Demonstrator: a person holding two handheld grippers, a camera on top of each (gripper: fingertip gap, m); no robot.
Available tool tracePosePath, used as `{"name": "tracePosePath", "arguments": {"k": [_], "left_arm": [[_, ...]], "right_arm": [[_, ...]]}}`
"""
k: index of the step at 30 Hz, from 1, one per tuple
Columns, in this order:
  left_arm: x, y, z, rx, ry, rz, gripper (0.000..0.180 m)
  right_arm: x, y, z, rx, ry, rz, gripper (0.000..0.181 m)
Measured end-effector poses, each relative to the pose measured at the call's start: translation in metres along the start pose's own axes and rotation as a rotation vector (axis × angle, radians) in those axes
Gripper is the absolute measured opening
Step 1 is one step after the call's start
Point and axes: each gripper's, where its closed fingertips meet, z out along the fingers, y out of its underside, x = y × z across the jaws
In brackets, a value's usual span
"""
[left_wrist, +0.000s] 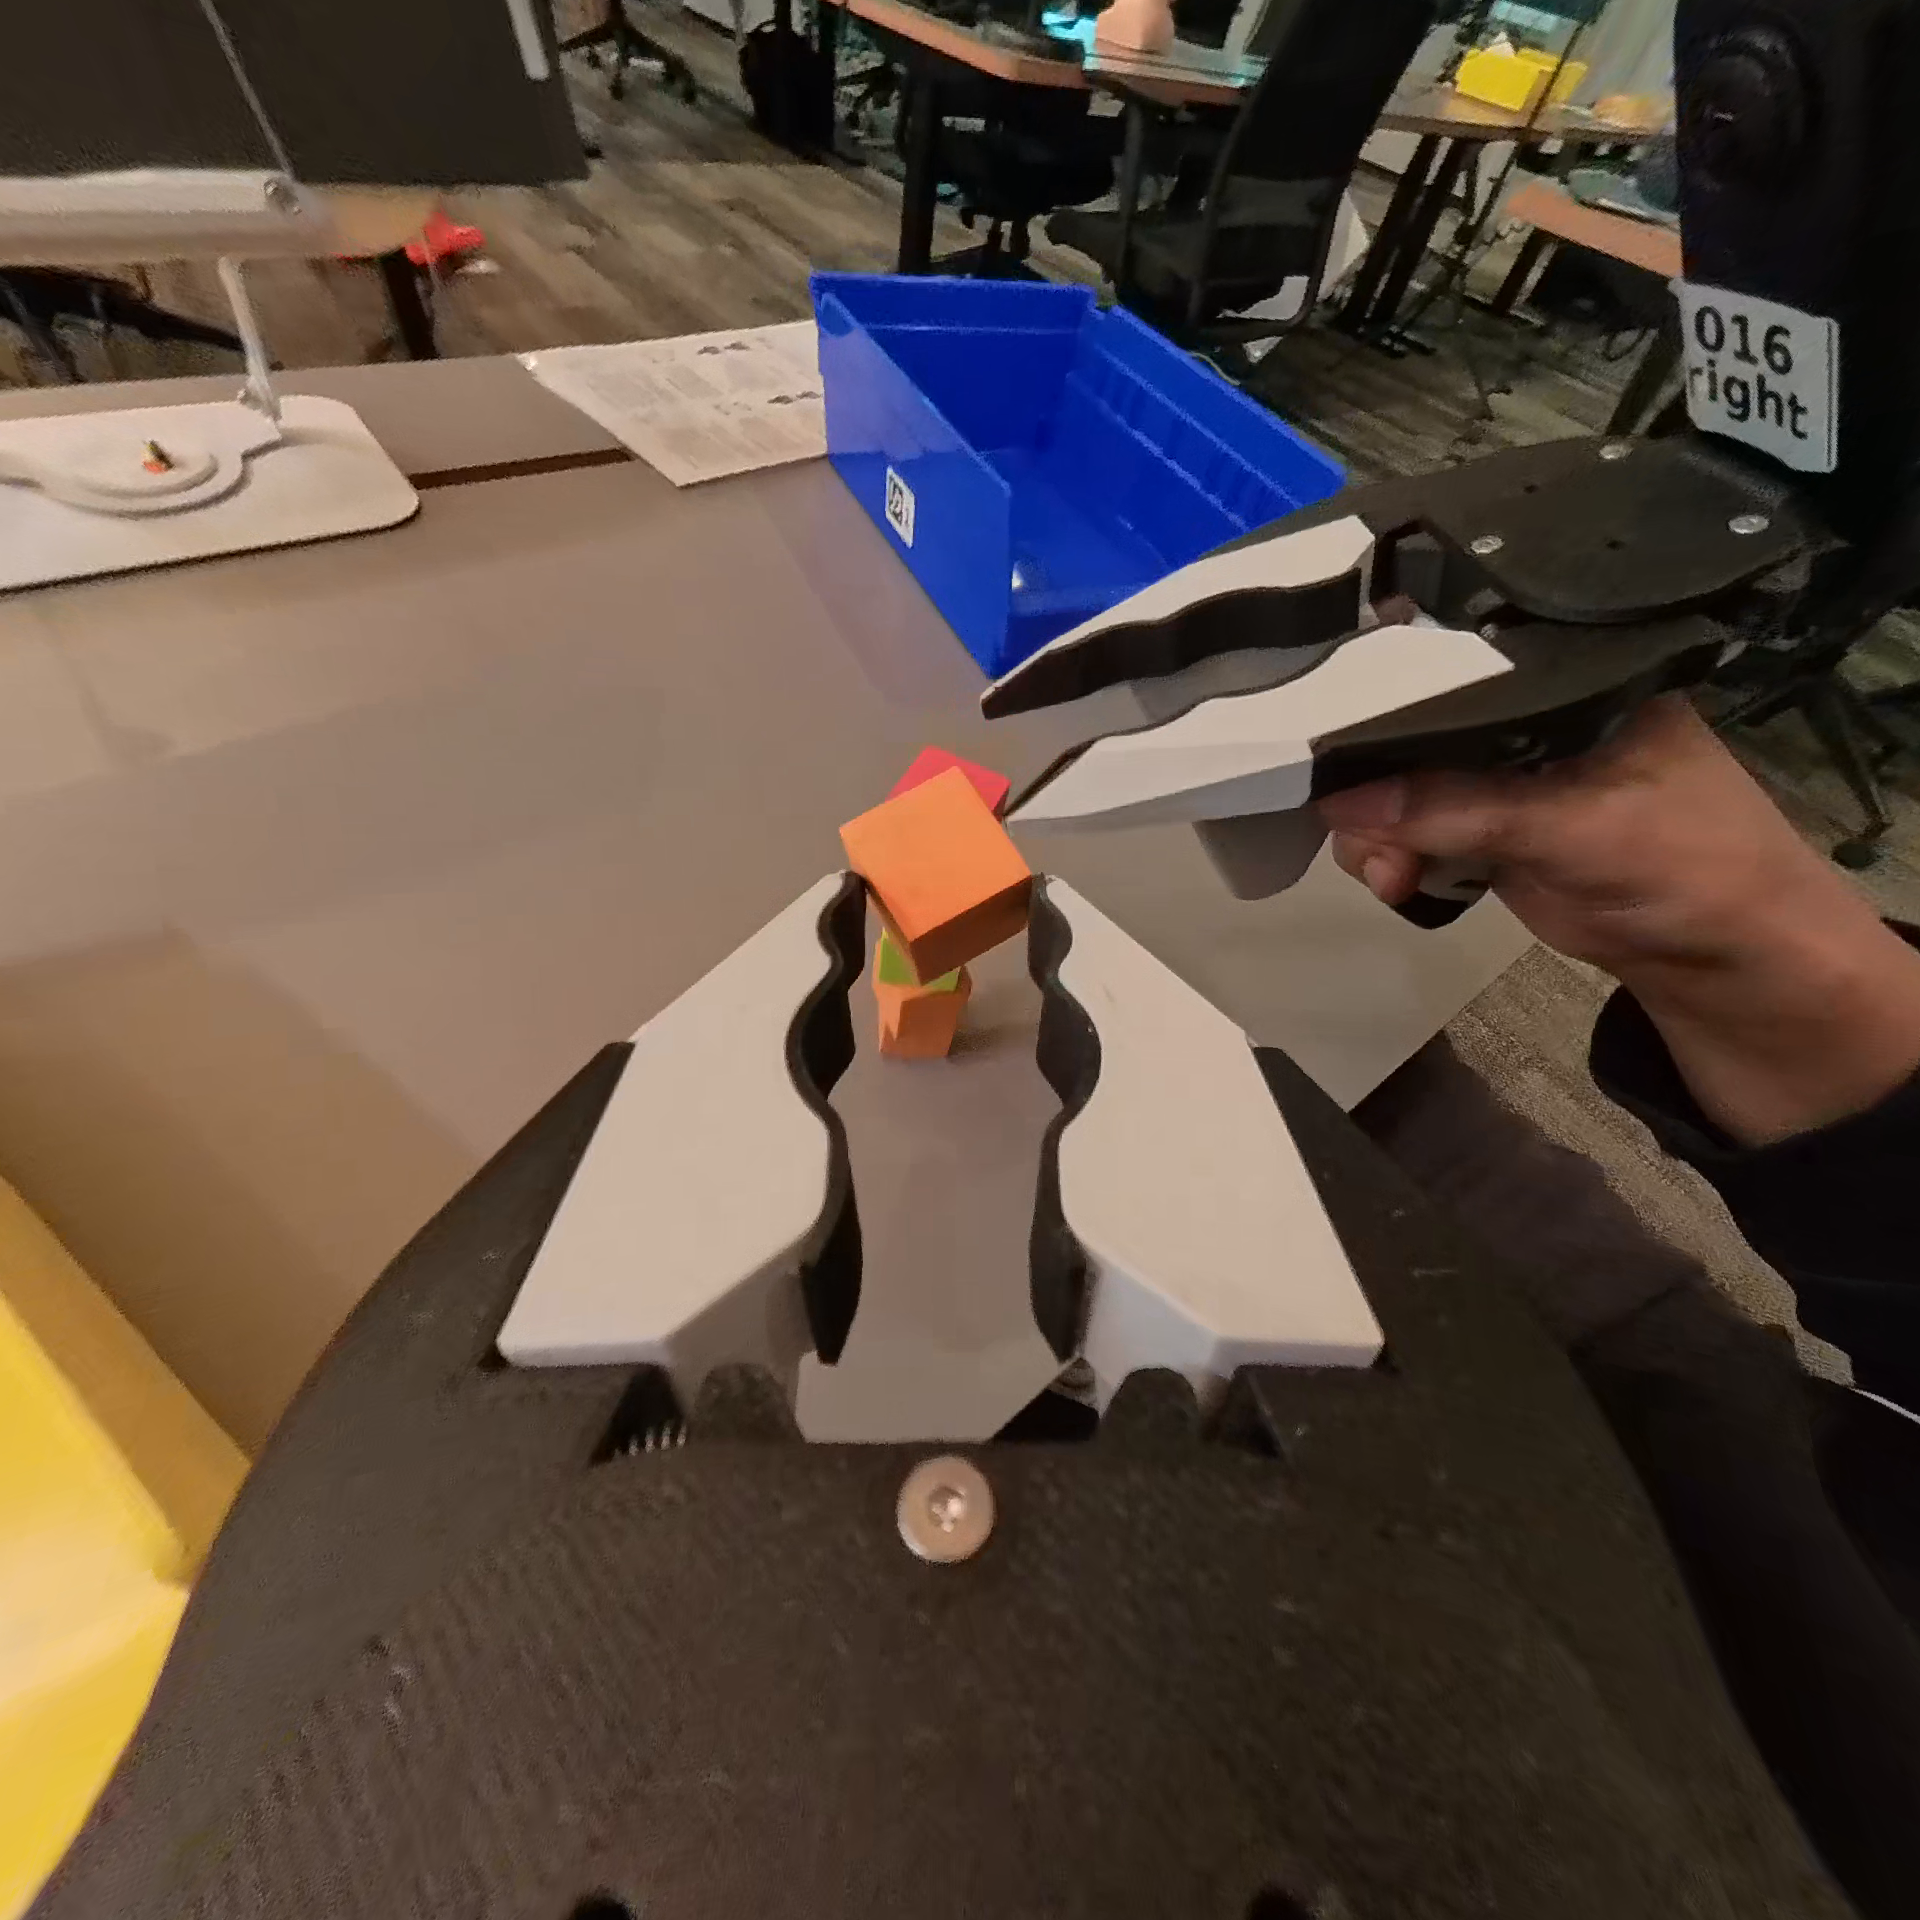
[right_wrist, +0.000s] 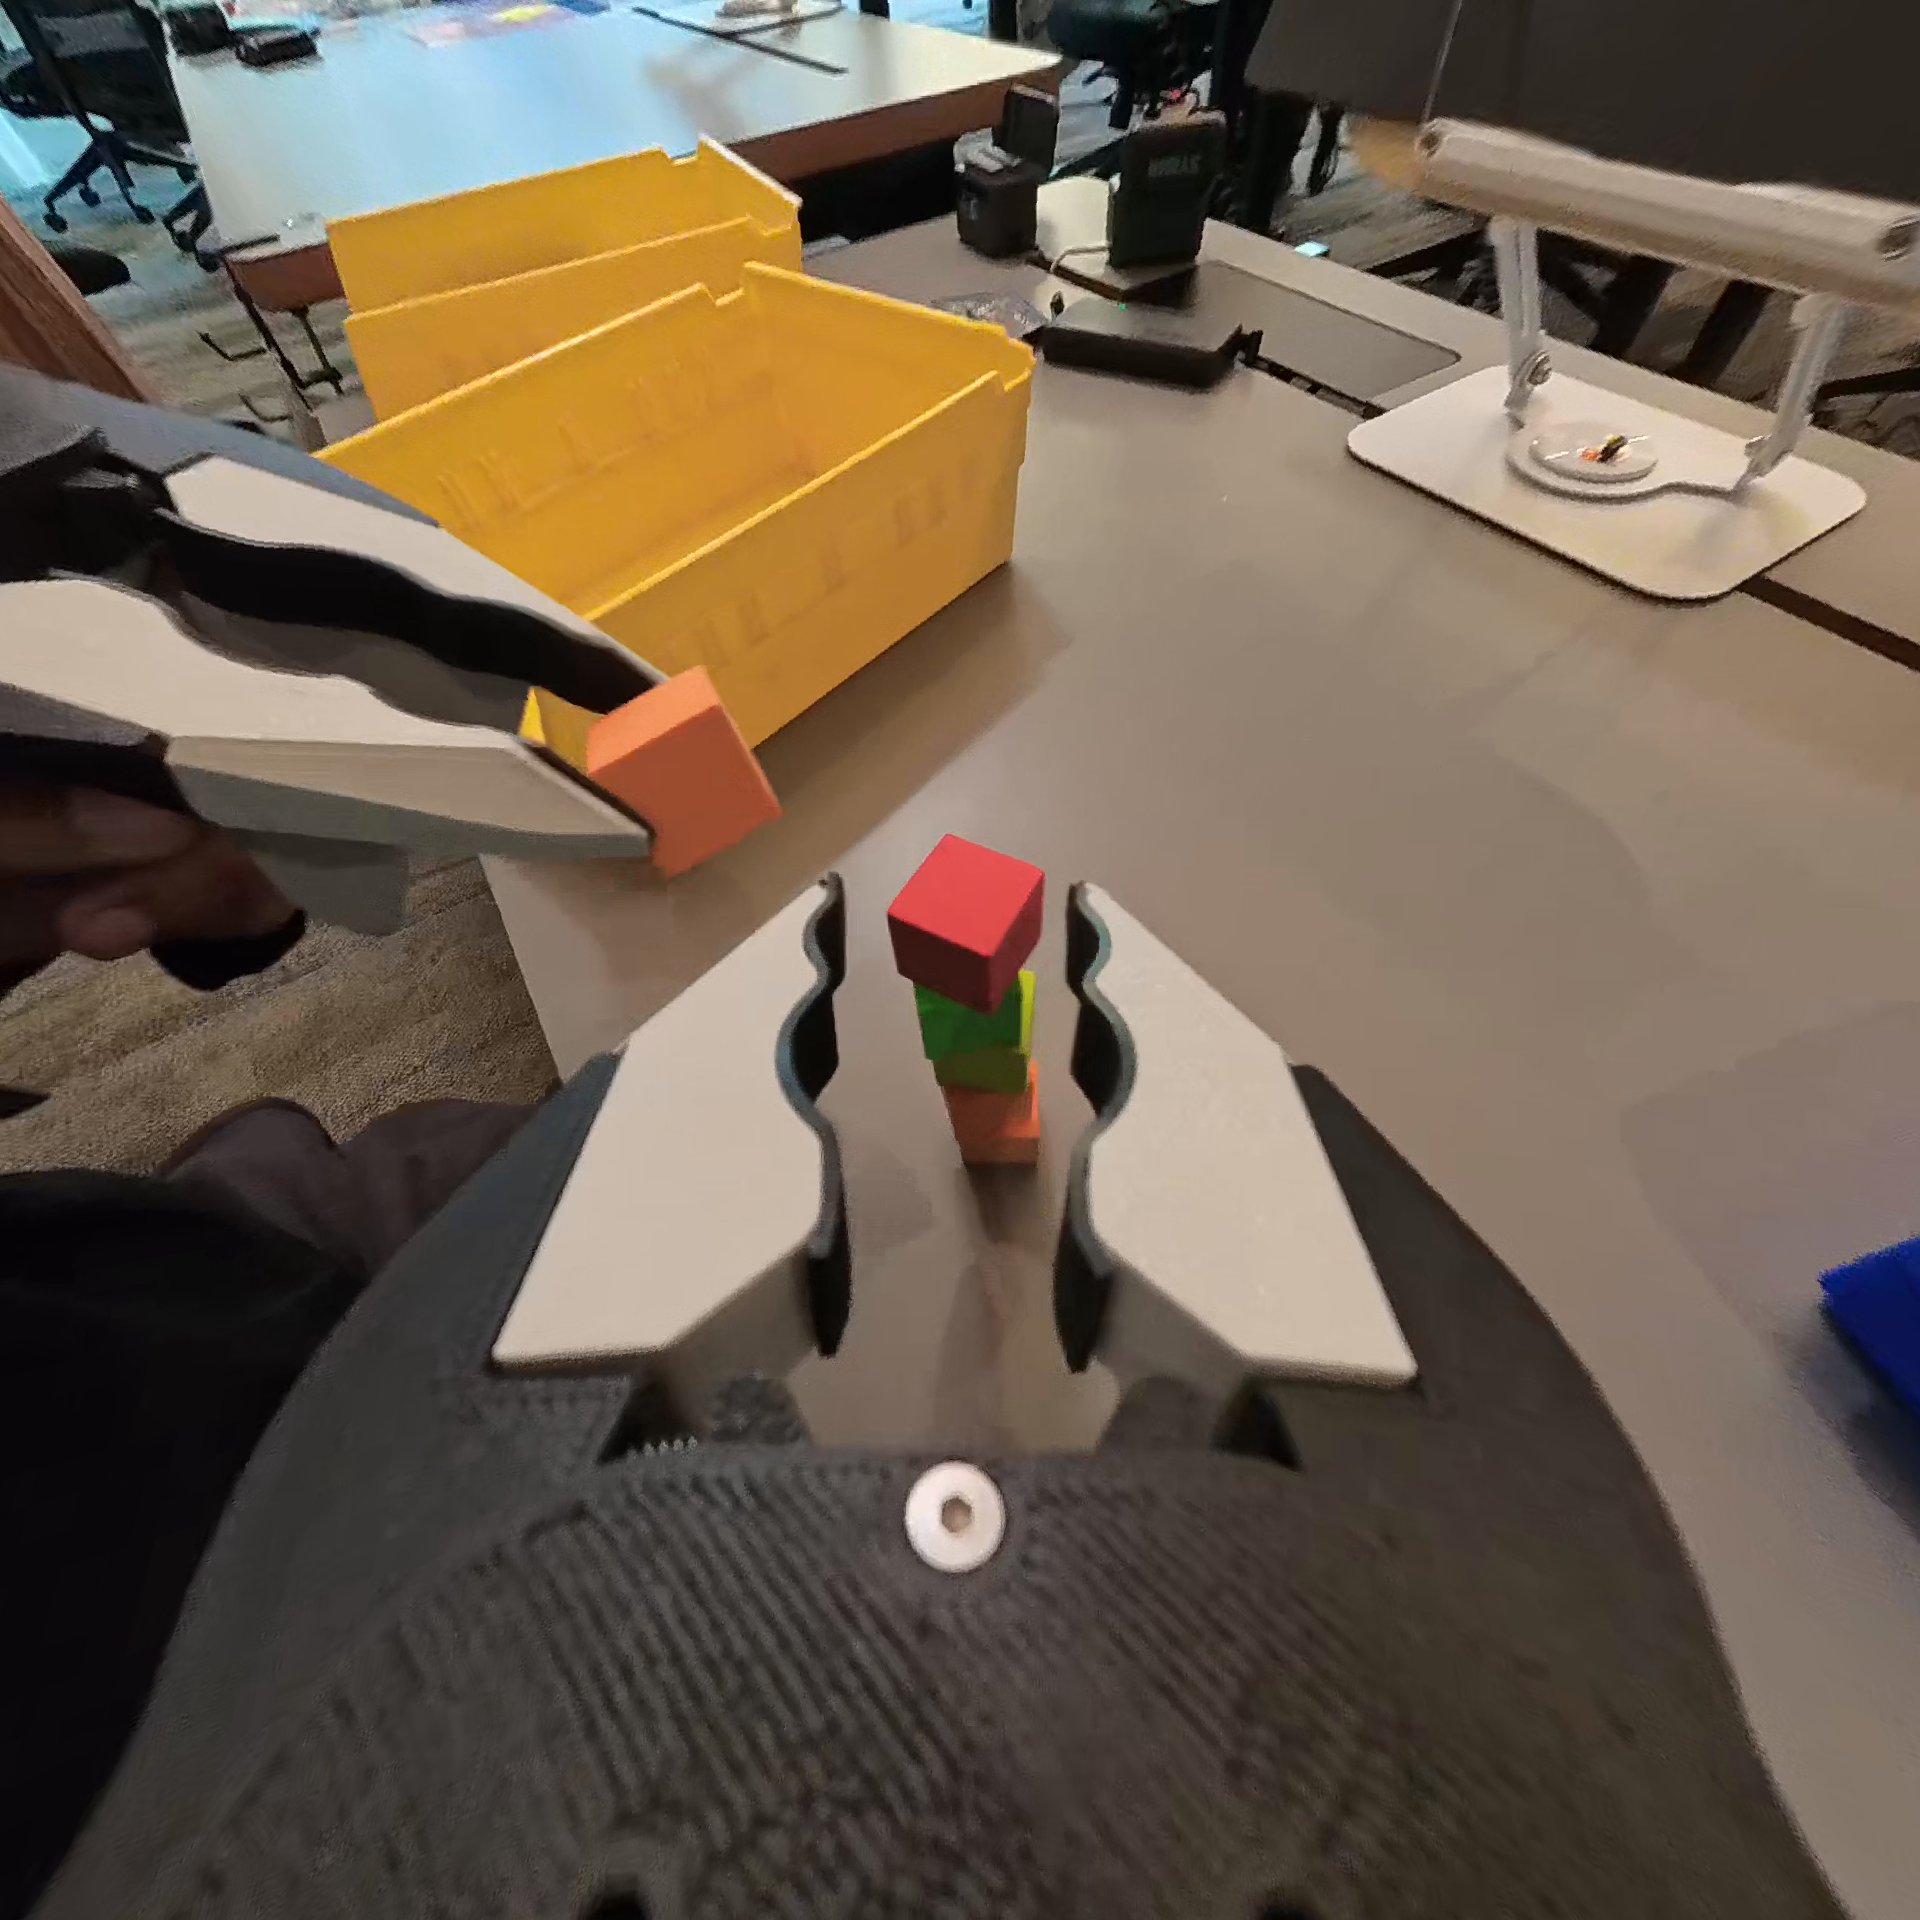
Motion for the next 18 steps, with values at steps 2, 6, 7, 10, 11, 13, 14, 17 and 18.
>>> {"name": "tracePosePath", "arguments": {"k": [2, 6, 7, 10, 11, 13, 14, 17, 18], "left_arm": [[0.003, -0.009, 0.008, 0.011, 0.016, 0.027, 0.027], [0.008, -0.022, 0.029, 0.002, 0.041, 0.084, 0.027], [0.008, -0.021, 0.035, -0.018, 0.043, 0.089, 0.027], [0.006, -0.014, 0.047, -0.097, 0.043, 0.089, 0.028], [0.006, -0.012, 0.049, -0.108, 0.041, 0.09, 0.028], [0.006, -0.01, 0.051, -0.121, 0.041, 0.089, 0.028], [0.007, -0.01, 0.051, -0.117, 0.046, 0.089, 0.032], [0.007, -0.012, 0.05, -0.101, 0.036, 0.09, 0.045], [0.006, -0.012, 0.049, -0.096, 0.032, 0.087, 0.046]], "right_arm": [[0.004, -0.002, -0.009, 0.022, 0.022, 0.008, 0.041], [0.011, 0.001, -0.026, 0.075, 0.053, 0.058, 0.04], [0.012, 0.003, -0.03, 0.084, 0.058, 0.074, 0.04], [0.014, 0.01, -0.039, 0.096, 0.076, 0.104, 0.04], [0.014, 0.013, -0.041, 0.097, 0.082, 0.11, 0.039], [0.013, 0.019, -0.045, 0.104, 0.09, 0.124, 0.039], [0.012, 0.022, -0.046, 0.108, 0.09, 0.131, 0.039], [0.005, 0.031, -0.044, 0.115, 0.074, 0.148, 0.039], [0.002, 0.034, -0.042, 0.115, 0.065, 0.15, 0.039]]}}
